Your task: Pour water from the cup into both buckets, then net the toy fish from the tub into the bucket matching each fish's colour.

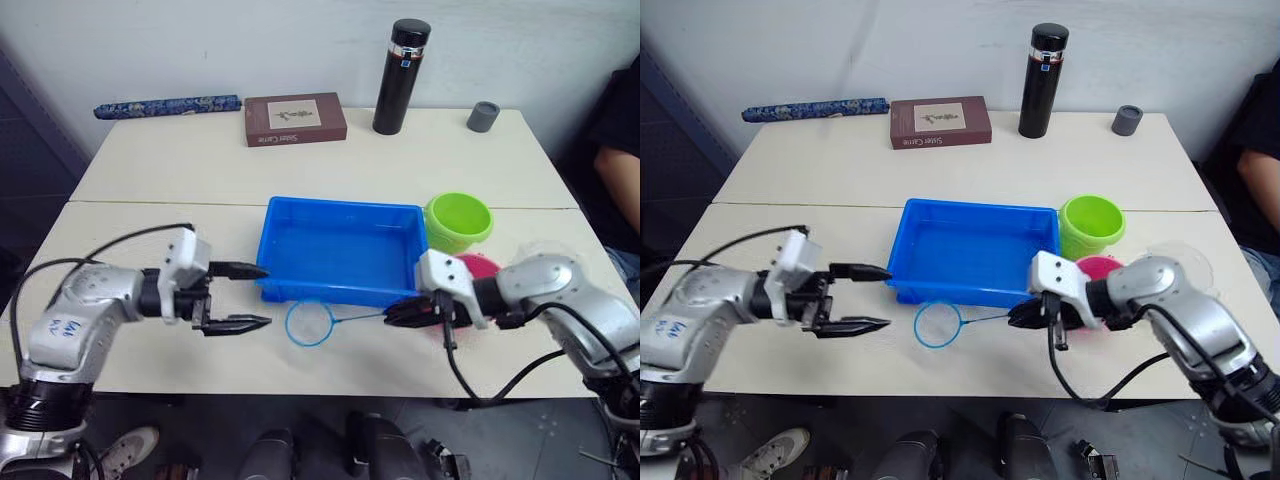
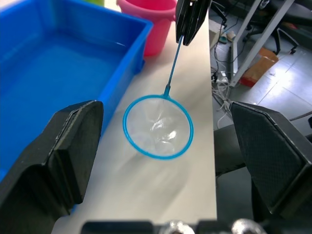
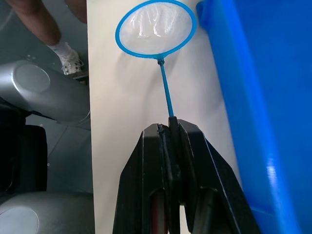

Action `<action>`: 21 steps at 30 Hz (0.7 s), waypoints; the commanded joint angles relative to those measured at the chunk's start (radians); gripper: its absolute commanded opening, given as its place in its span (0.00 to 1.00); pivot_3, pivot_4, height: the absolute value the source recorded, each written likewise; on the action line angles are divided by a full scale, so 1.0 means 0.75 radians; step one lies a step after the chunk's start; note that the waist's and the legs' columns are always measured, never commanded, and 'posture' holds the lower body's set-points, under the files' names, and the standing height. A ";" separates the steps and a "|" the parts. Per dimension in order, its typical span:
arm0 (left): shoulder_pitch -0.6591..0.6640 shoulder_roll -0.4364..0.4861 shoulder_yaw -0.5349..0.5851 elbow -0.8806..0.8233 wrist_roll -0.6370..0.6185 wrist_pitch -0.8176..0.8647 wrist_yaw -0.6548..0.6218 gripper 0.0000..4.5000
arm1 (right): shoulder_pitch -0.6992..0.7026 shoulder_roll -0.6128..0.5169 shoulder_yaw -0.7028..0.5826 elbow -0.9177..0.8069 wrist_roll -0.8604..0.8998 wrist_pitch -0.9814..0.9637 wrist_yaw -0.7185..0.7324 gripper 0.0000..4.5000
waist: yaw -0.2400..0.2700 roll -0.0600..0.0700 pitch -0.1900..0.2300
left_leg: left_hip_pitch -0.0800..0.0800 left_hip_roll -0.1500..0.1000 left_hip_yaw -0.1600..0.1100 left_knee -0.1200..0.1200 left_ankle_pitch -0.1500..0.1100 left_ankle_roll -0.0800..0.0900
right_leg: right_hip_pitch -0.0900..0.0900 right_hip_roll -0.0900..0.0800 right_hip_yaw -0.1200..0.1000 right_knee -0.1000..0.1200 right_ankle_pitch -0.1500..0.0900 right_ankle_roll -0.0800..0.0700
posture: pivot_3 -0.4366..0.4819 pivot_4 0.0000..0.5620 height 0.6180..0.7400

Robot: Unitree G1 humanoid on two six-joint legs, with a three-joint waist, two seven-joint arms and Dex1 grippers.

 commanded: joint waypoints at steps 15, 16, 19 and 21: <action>0.005 -0.043 -0.103 0.001 0.059 -0.097 -0.004 1.00 | 0.020 0.191 0.112 0.061 -0.164 -0.034 -0.188 0.19 | 0.008 0.000 0.000 | 0.001 0.000 0.000 0.000 0.000 0.000 | 0.000 0.000 0.000 0.000 0.000 0.000 | 0.48 0.27 0.99; 0.002 -0.051 -0.096 0.005 0.051 -0.085 0.008 1.00 | 0.010 0.185 0.106 0.068 -0.172 -0.046 -0.182 0.27 | 0.008 0.000 0.000 | 0.001 0.000 0.000 0.000 0.000 0.000 | 0.000 0.000 0.000 0.000 0.000 0.000 | 0.48 0.27 0.99; 0.010 -0.065 -0.071 0.001 0.041 -0.045 0.057 1.00 | 0.001 0.148 0.083 0.052 -0.175 -0.050 -0.155 0.60 | 0.008 0.000 0.000 | 0.001 0.000 0.000 0.000 0.000 0.000 | 0.000 0.000 0.000 0.000 0.000 0.000 | 0.48 0.27 0.99; 0.019 -0.071 -0.051 -0.010 0.035 -0.001 0.110 1.00 | -0.001 0.109 0.051 0.026 -0.156 -0.027 -0.129 0.74 | 0.008 0.000 0.000 | 0.001 0.000 0.000 0.000 0.000 0.000 | 0.000 0.000 0.000 0.000 0.000 0.000 | 0.48 0.27 0.99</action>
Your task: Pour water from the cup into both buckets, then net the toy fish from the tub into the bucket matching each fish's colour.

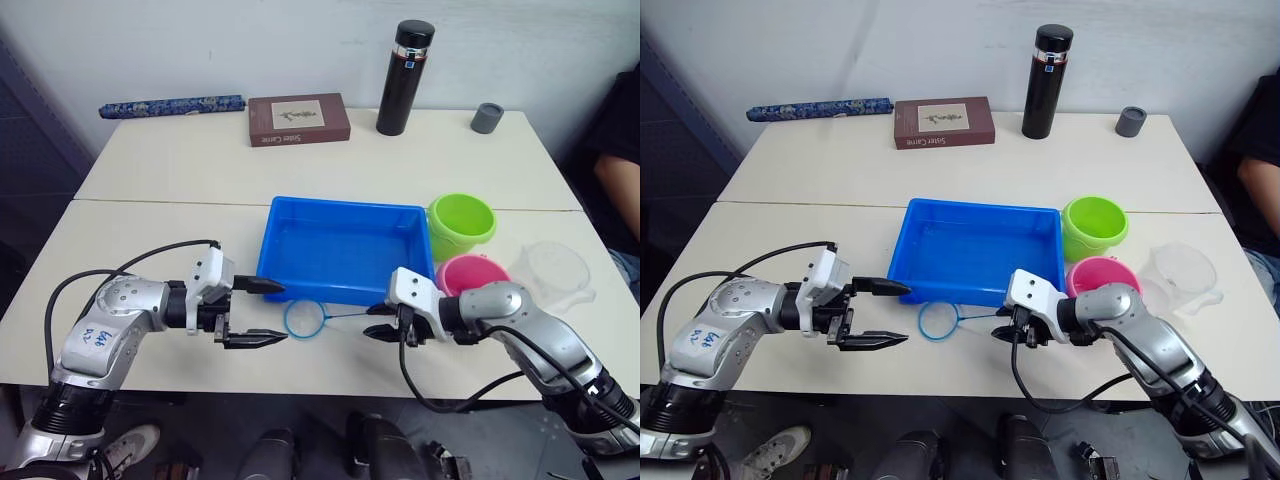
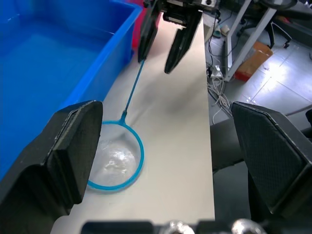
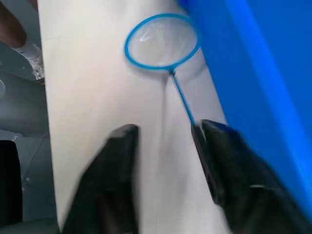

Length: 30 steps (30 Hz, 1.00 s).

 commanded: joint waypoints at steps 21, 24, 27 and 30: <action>0.531 -0.064 0.305 -0.339 -0.041 0.219 0.514 1.00 | 0.632 -0.324 -0.643 -0.314 0.223 -0.226 0.219 0.74 | 0.006 0.000 0.000 | 0.002 0.000 -0.001 -0.002 -0.001 0.001 | 0.003 -0.001 0.001 -0.003 0.000 0.000 | 0.48 0.27 0.99; 0.595 -0.093 0.269 -0.343 0.002 0.200 0.555 1.00 | 0.681 -0.314 -0.608 -0.283 0.180 -0.287 0.203 0.74 | 0.006 0.000 0.000 | 0.003 0.000 -0.001 -0.002 -0.001 0.002 | 0.004 -0.001 0.001 -0.004 0.000 0.000 | 0.48 0.27 0.99; 0.653 -0.101 0.254 -0.350 0.022 0.183 0.560 1.00 | 0.699 -0.311 -0.593 -0.262 0.163 -0.314 0.193 0.74 | 0.006 0.000 0.000 | 0.003 0.000 -0.001 -0.002 -0.001 0.002 | 0.003 -0.001 0.001 -0.003 0.000 0.000 | 0.48 0.27 0.99; 0.702 -0.113 0.251 -0.362 0.022 0.182 0.574 1.00 | 0.722 -0.318 -0.586 -0.241 0.140 -0.336 0.192 0.74 | 0.006 0.000 0.000 | 0.003 0.000 -0.001 -0.002 -0.001 0.002 | 0.004 -0.001 0.001 -0.003 0.000 -0.001 | 0.48 0.27 0.99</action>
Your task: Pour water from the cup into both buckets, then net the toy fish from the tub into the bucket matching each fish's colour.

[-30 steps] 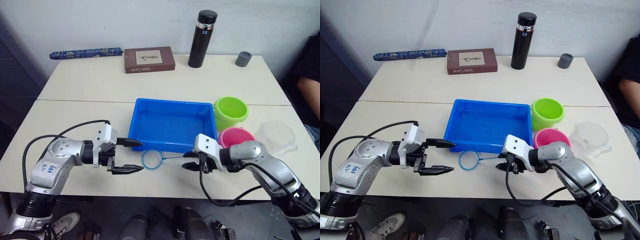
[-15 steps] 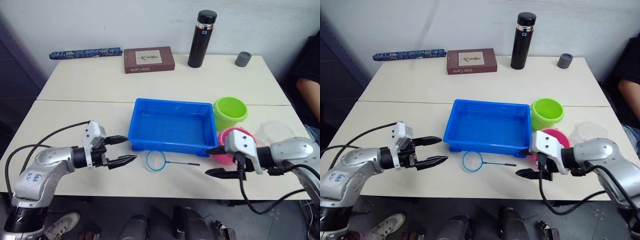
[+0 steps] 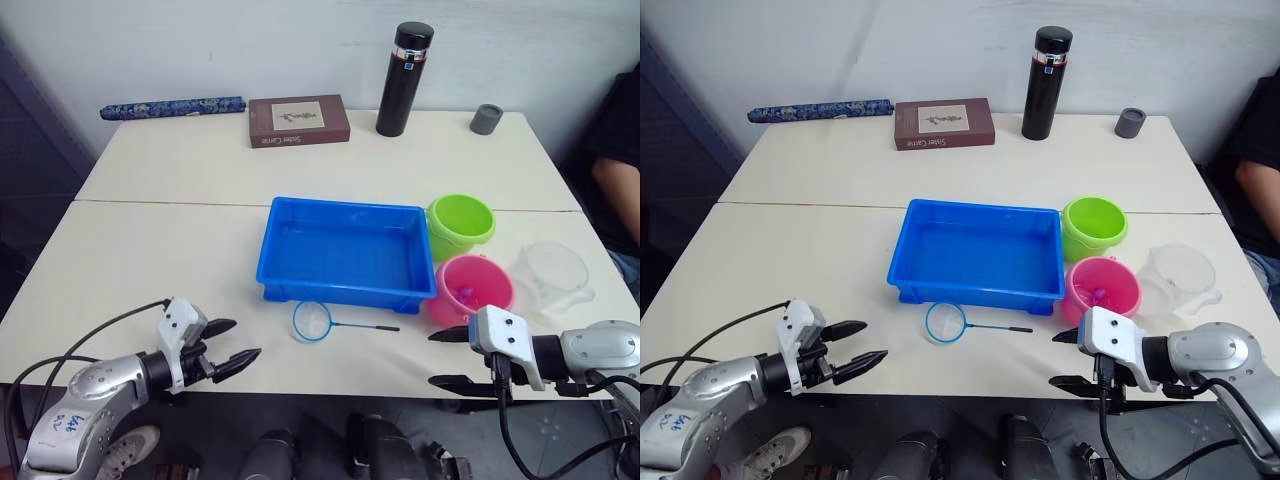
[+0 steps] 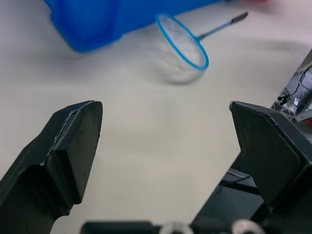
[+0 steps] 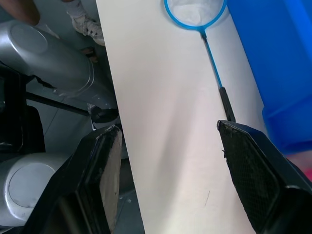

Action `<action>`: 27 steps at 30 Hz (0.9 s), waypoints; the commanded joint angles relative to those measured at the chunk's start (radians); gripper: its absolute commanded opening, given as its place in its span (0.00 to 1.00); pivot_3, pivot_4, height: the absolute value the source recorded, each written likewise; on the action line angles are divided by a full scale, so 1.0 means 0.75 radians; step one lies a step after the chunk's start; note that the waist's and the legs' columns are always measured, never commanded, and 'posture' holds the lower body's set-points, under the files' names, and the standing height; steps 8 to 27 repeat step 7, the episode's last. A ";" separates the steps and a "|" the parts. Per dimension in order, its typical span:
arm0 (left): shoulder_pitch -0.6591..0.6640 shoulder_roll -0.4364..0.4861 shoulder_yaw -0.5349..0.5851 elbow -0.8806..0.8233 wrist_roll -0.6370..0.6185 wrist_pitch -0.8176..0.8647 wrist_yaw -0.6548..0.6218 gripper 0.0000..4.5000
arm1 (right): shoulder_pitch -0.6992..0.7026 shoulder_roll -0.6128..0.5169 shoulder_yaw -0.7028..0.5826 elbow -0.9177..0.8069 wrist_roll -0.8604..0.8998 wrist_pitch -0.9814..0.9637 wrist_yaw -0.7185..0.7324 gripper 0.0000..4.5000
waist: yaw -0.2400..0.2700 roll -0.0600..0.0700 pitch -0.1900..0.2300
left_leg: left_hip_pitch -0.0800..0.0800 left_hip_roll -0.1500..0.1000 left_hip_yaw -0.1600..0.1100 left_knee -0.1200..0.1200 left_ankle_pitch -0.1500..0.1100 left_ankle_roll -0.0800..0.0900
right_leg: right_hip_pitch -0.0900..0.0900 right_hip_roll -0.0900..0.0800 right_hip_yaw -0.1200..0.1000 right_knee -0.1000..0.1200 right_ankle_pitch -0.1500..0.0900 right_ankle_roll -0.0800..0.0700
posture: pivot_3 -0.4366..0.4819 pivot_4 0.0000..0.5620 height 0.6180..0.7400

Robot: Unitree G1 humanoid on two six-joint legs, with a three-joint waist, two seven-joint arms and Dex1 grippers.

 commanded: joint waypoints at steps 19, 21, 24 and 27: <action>0.067 -0.013 0.009 -0.043 -0.040 -0.003 -0.011 1.00 | 0.058 -0.012 0.001 0.026 -0.053 -0.074 0.004 0.74 | 0.001 0.000 0.000 | 0.000 0.000 0.000 0.000 0.000 0.000 | 0.000 0.000 0.000 0.000 0.000 0.000 | 0.48 0.27 0.99; 0.067 -0.013 0.009 -0.043 -0.040 -0.003 -0.011 1.00 | 0.058 -0.012 0.001 0.026 -0.053 -0.074 0.004 0.74 | 0.001 0.000 0.000 | 0.000 0.000 0.000 0.000 0.000 0.000 | 0.000 0.000 0.000 0.000 0.000 0.000 | 0.48 0.27 0.99; 0.067 -0.013 0.009 -0.043 -0.040 -0.003 -0.011 1.00 | 0.058 -0.012 0.001 0.026 -0.053 -0.074 0.004 0.74 | 0.001 0.000 0.000 | 0.000 0.000 0.000 0.000 0.000 0.000 | 0.000 0.000 0.000 0.000 0.000 0.000 | 0.48 0.27 0.99; 0.067 -0.013 0.009 -0.043 -0.040 -0.003 -0.011 1.00 | 0.058 -0.012 0.001 0.026 -0.053 -0.074 0.004 0.74 | 0.001 0.000 0.000 | 0.000 0.000 0.000 0.000 0.000 0.000 | 0.000 0.000 0.000 0.000 0.000 0.000 | 0.48 0.27 0.99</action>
